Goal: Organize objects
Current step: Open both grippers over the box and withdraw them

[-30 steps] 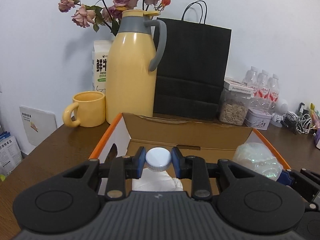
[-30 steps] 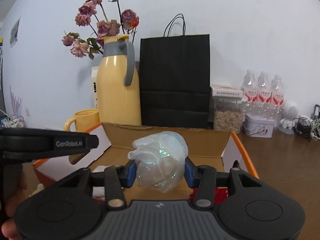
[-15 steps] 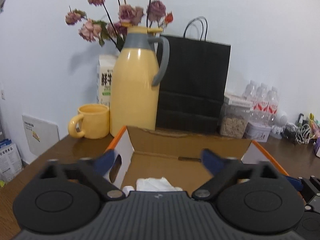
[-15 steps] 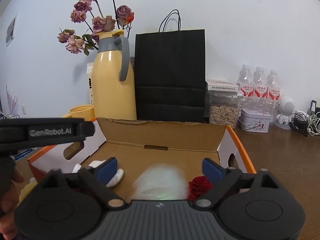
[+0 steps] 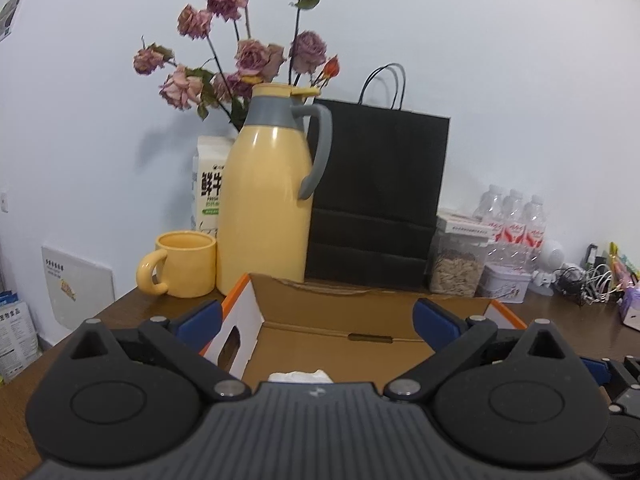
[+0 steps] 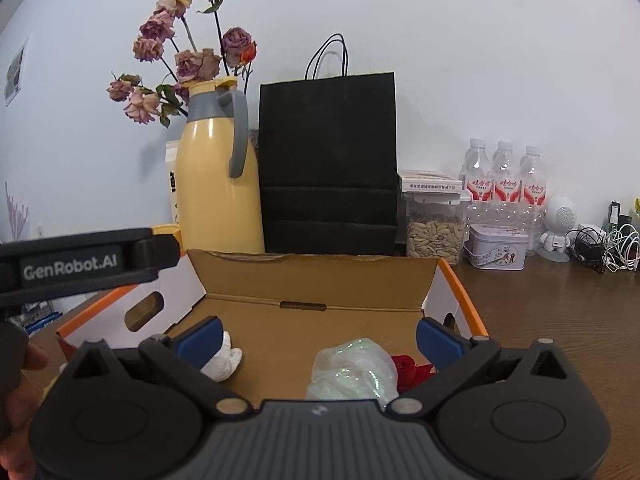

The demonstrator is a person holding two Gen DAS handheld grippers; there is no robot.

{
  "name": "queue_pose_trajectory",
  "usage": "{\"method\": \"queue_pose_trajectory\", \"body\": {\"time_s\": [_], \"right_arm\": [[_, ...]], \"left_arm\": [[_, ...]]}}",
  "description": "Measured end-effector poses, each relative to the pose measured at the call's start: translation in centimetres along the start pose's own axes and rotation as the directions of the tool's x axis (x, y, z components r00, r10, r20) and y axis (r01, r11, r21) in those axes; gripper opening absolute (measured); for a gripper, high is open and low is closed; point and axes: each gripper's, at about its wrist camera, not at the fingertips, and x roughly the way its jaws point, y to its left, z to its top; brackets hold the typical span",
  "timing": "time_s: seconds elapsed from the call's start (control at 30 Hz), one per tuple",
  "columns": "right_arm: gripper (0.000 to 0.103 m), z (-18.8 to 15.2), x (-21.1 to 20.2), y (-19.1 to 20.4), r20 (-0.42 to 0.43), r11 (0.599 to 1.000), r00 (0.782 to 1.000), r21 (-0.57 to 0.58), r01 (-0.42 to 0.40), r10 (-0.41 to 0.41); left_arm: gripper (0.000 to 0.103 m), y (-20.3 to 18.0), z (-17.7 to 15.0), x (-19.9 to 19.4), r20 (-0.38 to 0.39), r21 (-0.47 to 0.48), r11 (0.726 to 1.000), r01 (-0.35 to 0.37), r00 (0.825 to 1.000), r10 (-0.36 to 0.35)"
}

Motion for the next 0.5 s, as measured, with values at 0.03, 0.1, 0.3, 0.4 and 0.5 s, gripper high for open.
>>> {"method": "queue_pose_trajectory", "body": {"time_s": [0.03,0.1,0.3,0.4,0.5], "right_arm": [[0.103,0.0,-0.2,0.0,0.005,1.000,1.000,-0.001,0.001,-0.001],[0.103,0.1,-0.7,0.0,0.018,1.000,1.000,-0.006,0.005,-0.005],[0.103,0.2,-2.5,-0.3,0.064,1.000,0.998,-0.010,0.008,-0.007],[0.103,0.2,-3.3,-0.3,0.079,1.000,0.997,-0.016,0.005,-0.004],[0.103,0.2,-4.1,-0.3,0.093,1.000,0.996,-0.029,0.000,0.002]], "left_arm": [[0.103,0.0,0.0,-0.2,0.007,-0.001,1.000,-0.001,1.000,0.001],[0.103,0.2,0.1,-0.6,0.025,-0.011,1.000,-0.002,1.000,0.002],[0.103,0.7,0.5,-1.9,0.061,-0.033,0.999,0.012,0.998,-0.010],[0.103,0.6,0.5,-2.5,0.067,-0.028,0.999,0.024,0.998,-0.022],[0.103,0.4,0.5,-3.4,0.072,-0.015,0.999,0.041,0.997,-0.040]]}}
